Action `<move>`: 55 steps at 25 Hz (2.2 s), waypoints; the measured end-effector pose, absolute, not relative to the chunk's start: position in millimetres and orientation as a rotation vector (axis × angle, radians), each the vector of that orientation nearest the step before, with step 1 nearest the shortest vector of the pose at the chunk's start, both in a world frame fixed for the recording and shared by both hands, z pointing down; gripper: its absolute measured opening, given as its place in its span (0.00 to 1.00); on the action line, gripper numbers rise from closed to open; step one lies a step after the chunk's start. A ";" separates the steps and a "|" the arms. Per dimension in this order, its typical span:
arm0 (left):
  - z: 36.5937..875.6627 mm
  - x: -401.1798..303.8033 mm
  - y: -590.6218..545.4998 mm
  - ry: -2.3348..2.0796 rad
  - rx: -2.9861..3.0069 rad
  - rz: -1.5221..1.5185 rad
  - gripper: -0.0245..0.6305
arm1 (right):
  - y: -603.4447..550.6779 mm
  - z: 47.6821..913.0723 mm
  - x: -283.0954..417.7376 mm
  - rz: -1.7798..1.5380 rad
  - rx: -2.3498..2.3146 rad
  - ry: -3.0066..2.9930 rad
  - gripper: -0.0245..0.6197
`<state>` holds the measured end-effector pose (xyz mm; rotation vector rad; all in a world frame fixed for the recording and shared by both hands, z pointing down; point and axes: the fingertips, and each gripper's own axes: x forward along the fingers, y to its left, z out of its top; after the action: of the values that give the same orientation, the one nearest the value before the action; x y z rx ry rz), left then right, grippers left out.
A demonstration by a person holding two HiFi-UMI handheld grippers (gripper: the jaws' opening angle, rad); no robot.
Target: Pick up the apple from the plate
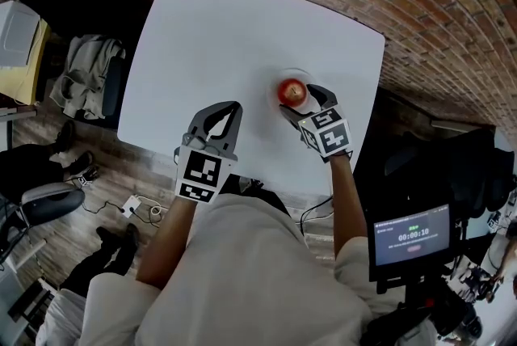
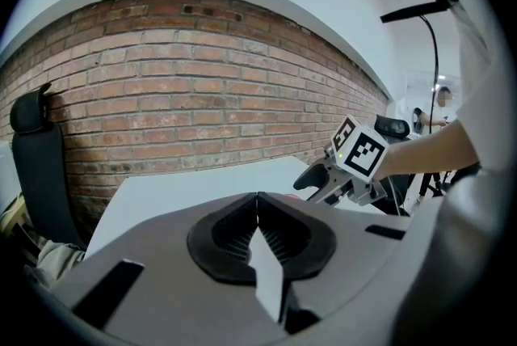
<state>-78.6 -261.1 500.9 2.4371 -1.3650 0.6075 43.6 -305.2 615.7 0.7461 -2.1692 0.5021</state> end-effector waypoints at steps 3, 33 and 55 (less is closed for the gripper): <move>503.5 -79.2 -262.1 -1.364 2.432 0.612 0.05 | -307.3 619.0 43.7 0.501 0.734 -2.166 0.58; 518.7 -92.5 -264.2 -1.359 2.395 0.636 0.05 | -318.1 660.7 41.3 0.469 0.681 -2.059 0.63; 518.9 -97.1 -263.6 -1.362 2.388 0.627 0.05 | -327.5 668.0 48.8 0.394 0.743 -2.007 0.62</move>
<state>-97.1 -263.6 518.9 2.3882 -1.3620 0.6267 48.8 -327.5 668.0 0.7431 -2.0073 0.3939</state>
